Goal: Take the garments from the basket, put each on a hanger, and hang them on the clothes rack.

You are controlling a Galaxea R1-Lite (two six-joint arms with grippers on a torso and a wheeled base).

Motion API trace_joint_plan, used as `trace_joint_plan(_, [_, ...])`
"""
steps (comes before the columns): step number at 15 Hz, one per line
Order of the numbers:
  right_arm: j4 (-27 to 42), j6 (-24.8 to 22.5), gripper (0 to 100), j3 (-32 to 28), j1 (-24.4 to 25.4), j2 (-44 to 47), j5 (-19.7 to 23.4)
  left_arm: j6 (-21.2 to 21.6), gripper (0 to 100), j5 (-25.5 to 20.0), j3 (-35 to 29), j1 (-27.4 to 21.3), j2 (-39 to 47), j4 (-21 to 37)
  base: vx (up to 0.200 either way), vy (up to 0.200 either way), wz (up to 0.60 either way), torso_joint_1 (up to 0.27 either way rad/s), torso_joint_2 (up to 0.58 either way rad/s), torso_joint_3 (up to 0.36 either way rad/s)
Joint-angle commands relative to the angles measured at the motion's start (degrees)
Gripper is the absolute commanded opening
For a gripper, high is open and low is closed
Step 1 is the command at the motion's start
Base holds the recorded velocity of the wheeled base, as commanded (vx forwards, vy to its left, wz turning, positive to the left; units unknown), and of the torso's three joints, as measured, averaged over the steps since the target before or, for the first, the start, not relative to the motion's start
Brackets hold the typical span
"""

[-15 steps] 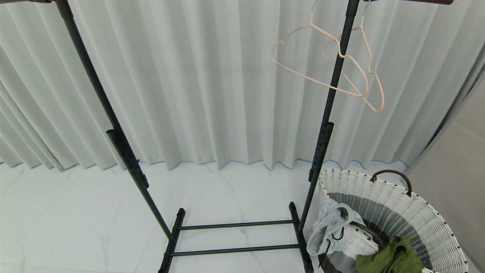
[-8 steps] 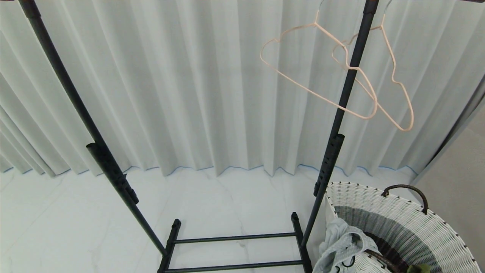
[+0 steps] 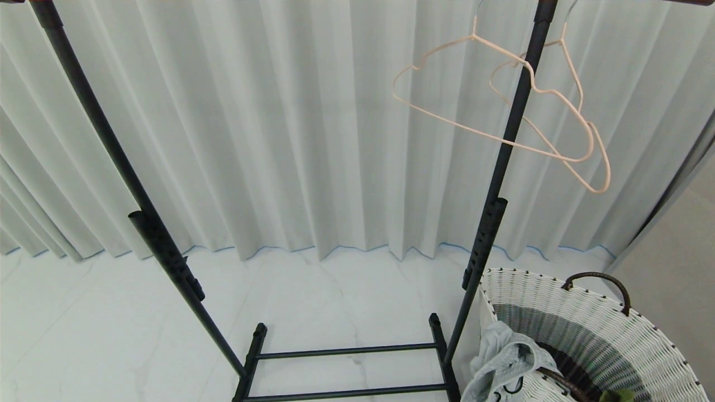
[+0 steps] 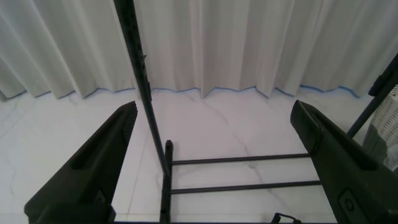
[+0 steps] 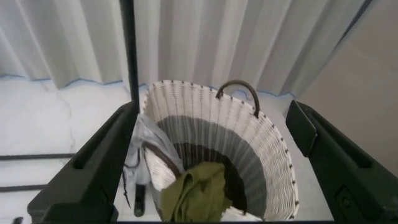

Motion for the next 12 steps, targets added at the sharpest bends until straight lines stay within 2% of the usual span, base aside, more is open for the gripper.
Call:
trace_joint_plan(1, [2.30, -3.69, 100, -8.23, 1.61, 18.90, -2.81, 0.04, 100, -0.02, 0.00, 0.04, 0.00, 0.02, 0.000, 0.000, 0.00, 0.000, 0.00, 0.000])
trace_joint_plan(3, [2.74, -9.93, 100, -7.88, 0.55, 30.33, -5.79, 0.04, 100, -0.02, 0.00, 0.04, 0.00, 0.02, 0.000, 0.000, 0.00, 0.000, 0.00, 0.000])
trace_joint_plan(5, [2.74, -13.18, 100, -7.53, 0.20, 43.07, -5.71, 0.04, 100, -0.02, 0.00, 0.04, 0.00, 0.02, 0.000, 0.000, 0.00, 0.000, 0.00, 0.000])
trace_joint_plan(8, [1.07, -21.27, 100, -4.80, -2.26, 61.70, -5.79, 0.04, 100, -0.02, 0.00, 0.04, 0.00, 0.02, 0.000, 0.000, 0.00, 0.000, 0.00, 0.000])
trace_joint_plan(10, [-3.24, -23.82, 100, -2.78, -3.31, 68.03, -5.71, 0.12, 100, -0.02, 0.00, 0.04, 0.00, 0.02, 0.000, 0.000, 0.00, 0.000, 0.00, 0.000])
trace_joint_plan(12, [-13.78, -25.31, 100, 1.18, -3.23, 78.23, -5.53, 0.21, 100, -0.02, 0.00, 0.04, 0.00, 0.02, 0.000, 0.000, 0.00, 0.000, 0.00, 0.000])
